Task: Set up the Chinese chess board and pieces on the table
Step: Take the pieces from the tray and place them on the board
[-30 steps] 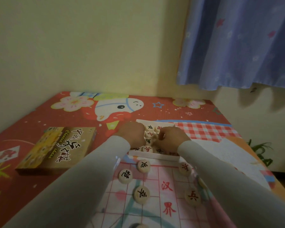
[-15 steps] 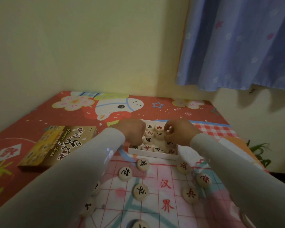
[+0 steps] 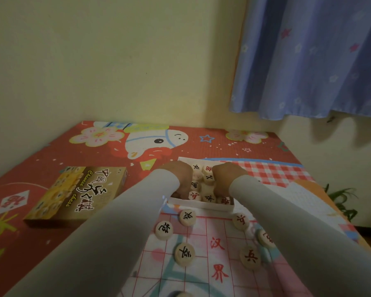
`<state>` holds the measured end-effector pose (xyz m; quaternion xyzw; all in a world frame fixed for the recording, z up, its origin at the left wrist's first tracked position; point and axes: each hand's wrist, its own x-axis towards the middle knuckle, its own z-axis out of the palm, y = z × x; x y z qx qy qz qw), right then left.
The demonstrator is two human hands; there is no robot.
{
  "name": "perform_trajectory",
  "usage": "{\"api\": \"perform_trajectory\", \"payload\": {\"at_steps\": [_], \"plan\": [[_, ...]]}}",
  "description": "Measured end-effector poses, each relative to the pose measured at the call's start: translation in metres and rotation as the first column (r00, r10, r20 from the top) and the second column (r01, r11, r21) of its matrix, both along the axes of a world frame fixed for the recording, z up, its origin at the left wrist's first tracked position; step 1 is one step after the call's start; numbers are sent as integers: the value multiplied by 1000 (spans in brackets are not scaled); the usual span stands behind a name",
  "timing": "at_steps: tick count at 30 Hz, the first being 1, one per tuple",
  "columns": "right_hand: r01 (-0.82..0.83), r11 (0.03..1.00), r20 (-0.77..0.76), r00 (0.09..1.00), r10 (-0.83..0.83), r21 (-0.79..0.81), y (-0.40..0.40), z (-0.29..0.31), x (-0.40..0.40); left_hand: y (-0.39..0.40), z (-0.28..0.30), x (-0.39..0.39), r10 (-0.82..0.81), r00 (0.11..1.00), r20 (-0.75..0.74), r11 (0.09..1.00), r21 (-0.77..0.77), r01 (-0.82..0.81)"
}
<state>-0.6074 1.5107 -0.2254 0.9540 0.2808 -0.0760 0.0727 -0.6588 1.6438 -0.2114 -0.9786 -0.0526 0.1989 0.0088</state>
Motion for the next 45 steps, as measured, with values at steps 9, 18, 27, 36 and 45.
{"api": "perform_trajectory", "payload": {"at_steps": [9, 18, 27, 36, 45], "plan": [[-131, 981, -148, 977, 152, 140, -27, 33, -11, 1, 16, 6, 56, 962, 266, 986, -167, -11], [-239, 956, -232, 953, 198, -169, -21, 28, -7, -20, -20, 9, 74, 958, 276, 981, -192, -21], [-168, 985, -155, 973, 173, 42, -29, 8, -5, -11, -10, 3, 43, 956, 290, 981, -191, 14], [-231, 966, -157, 956, 248, 115, -20, 20, -14, -9, 3, -12, 4, 999, 44, 963, -270, 8], [-171, 975, -243, 949, 203, 144, -6, 12, -15, -17, -15, -4, 42, 990, 138, 972, -234, -8]]}}
